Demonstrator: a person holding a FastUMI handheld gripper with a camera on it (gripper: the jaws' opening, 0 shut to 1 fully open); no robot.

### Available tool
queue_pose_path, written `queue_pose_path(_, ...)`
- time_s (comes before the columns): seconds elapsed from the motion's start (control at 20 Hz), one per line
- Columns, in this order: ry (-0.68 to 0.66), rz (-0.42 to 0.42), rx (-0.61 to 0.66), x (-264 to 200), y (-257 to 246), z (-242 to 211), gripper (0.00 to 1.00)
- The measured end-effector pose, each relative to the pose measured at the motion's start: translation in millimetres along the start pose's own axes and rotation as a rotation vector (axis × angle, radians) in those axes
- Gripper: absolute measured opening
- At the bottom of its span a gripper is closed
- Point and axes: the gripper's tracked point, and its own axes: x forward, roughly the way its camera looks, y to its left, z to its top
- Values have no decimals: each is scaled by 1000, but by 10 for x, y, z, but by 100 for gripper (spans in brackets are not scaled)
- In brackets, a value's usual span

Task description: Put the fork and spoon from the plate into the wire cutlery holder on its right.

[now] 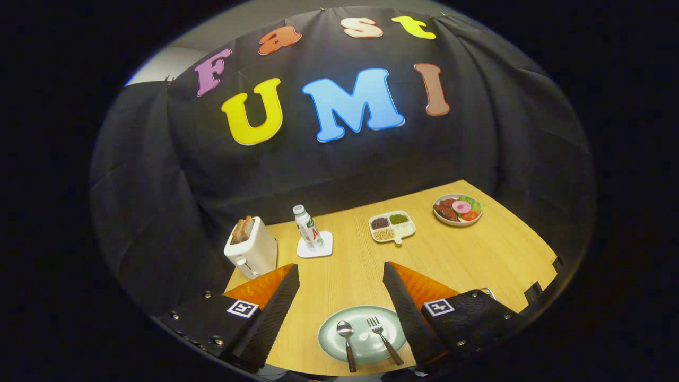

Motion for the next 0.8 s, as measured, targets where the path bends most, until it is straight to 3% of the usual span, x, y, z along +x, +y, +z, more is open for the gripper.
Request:
queue_pose_path(0.25, 202, -46, -8, 205, -168, -625, 97)
queue_pose_path(0.8, 601, -170, -222, 582, -548, -1695, 97)
